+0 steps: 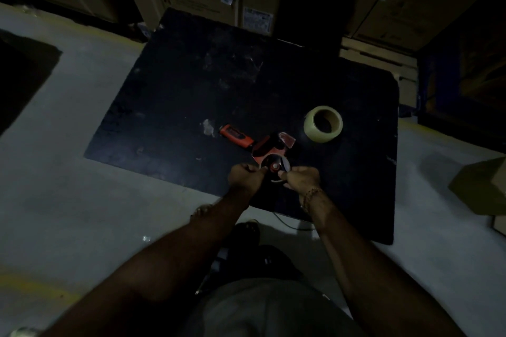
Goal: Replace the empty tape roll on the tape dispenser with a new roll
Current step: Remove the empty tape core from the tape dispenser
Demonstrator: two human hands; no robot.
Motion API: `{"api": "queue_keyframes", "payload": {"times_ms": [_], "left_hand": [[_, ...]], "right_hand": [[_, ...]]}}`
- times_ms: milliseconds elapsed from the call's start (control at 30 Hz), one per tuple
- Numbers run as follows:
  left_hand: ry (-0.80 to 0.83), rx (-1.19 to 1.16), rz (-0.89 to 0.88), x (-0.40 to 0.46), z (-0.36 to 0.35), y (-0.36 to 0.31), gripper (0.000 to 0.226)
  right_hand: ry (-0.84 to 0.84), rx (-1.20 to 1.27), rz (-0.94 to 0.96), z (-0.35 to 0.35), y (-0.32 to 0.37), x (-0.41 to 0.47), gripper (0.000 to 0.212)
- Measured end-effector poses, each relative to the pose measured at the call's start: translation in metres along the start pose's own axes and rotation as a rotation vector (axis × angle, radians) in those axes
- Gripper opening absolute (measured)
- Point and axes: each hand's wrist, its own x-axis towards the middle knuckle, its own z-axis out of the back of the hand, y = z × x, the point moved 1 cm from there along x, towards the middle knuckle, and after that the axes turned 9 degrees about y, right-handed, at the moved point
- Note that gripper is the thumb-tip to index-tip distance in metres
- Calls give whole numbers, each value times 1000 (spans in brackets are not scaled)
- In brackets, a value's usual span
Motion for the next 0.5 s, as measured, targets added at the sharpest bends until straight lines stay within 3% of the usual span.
{"api": "queue_keyframes", "payload": {"times_ms": [133, 300, 500], "left_hand": [[-41, 70, 1, -7, -1, -10, 37], [-37, 108, 12, -10, -2, -13, 31], [-50, 148, -4, -14, -6, -13, 29]], "right_hand": [[-16, -32, -17, -1, 8, -1, 21], [-18, -20, -36, -1, 8, 0, 30], [-42, 10, -26, -1, 3, 7, 18]]}}
